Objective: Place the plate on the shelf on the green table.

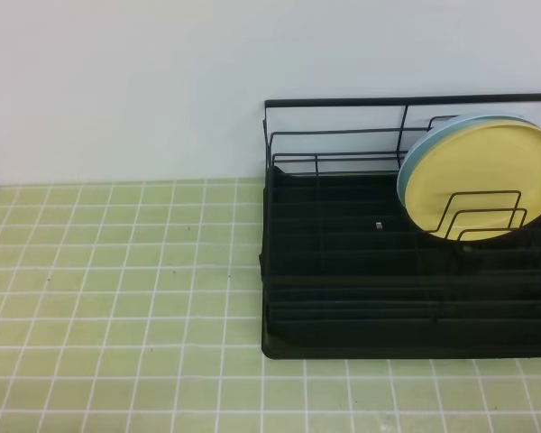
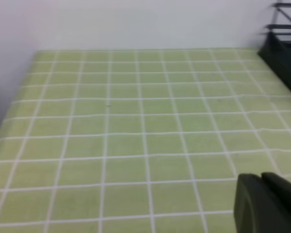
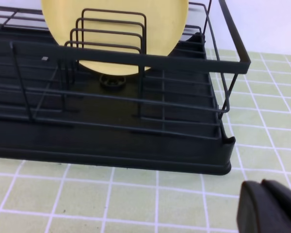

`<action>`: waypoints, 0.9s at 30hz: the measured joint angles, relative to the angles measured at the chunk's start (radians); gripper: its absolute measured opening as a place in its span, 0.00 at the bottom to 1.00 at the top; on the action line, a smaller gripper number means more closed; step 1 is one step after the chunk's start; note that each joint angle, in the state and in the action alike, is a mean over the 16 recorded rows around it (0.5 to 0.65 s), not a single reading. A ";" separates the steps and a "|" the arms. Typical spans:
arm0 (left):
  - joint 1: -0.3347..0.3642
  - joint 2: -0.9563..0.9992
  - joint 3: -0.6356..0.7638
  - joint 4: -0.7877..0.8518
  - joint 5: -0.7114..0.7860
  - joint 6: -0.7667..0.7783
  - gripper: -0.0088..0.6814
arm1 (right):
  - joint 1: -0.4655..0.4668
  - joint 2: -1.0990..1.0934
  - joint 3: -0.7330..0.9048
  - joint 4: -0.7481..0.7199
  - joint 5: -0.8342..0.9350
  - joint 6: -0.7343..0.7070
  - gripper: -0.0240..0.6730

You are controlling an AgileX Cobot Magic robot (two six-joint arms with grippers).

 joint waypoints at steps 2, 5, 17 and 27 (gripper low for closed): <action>-0.021 0.000 0.000 0.000 0.000 0.000 0.01 | 0.000 0.000 0.000 0.000 0.000 0.000 0.03; -0.045 0.000 0.000 0.000 0.000 0.000 0.01 | 0.000 0.001 0.000 0.000 0.001 0.000 0.03; -0.033 0.000 0.000 0.000 0.000 0.001 0.01 | 0.000 0.003 0.002 0.000 0.000 0.000 0.03; -0.021 0.000 0.000 0.000 0.000 0.001 0.01 | 0.000 0.000 0.002 0.000 0.000 -0.001 0.03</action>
